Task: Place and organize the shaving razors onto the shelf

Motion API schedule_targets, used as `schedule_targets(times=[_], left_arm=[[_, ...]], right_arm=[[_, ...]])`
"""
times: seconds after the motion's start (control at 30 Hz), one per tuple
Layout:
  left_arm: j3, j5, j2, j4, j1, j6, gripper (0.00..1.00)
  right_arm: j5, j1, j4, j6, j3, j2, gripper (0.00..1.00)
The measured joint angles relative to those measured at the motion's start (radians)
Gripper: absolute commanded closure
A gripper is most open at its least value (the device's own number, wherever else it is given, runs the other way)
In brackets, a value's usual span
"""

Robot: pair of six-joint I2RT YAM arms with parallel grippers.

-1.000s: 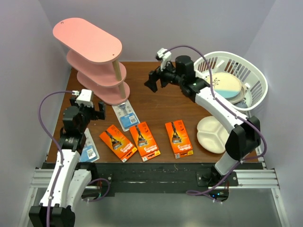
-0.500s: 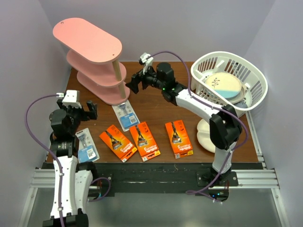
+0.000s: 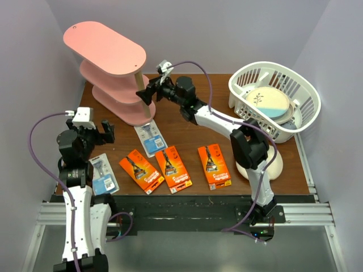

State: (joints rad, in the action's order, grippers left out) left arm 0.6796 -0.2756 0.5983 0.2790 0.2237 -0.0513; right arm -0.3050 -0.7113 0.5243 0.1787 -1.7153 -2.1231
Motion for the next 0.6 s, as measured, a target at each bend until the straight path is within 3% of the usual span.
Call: schedule_targets(times=[0.07, 0.17, 0.3, 0.6], left_arm=[[0.000, -0.003, 0.000, 0.000, 0.011, 0.000, 0.05], [0.000, -0.008, -0.002, 0.000, 0.030, 0.000, 0.05], [0.000, -0.011, -0.007, -0.001, 0.048, 0.001, 0.05], [-0.002, -0.021, 0.002, -0.030, 0.056, 0.010, 0.06]], right_arm=[[0.010, 0.000, 0.020, 0.002, -0.037, -0.034, 0.10], [0.027, -0.001, 0.031, -0.003, -0.097, -0.091, 0.23], [0.024, -0.001, 0.031, -0.019, -0.149, -0.145, 0.47], [-0.026, -0.006, 0.030, -0.102, -0.174, -0.161, 0.70]])
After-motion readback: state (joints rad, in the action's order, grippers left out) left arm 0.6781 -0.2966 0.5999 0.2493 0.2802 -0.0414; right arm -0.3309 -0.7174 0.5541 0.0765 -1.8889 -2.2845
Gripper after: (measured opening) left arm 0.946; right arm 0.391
